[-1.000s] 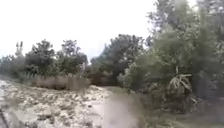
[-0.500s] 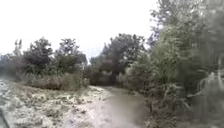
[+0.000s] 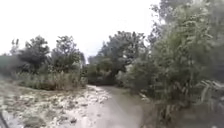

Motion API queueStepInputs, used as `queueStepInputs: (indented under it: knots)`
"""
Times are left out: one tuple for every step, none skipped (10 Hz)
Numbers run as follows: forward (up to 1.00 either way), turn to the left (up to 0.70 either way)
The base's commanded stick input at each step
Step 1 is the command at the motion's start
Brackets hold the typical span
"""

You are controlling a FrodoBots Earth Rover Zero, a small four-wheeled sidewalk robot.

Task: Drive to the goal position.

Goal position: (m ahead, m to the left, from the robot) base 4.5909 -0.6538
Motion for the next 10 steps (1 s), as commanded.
queueStepInputs:
  knots:
    - [0.85, 0.24]
    - [0.85, 0.17]
    - [0.85, 0.11]
    - [0.85, 0.04]
    - [0.85, 0.00]
    - [0.85, 0.00]
    - [0.85, 0.00]
    - [0.85, 0.00]
    - [0.85, 0.00]
    - [0.85, 0.00]
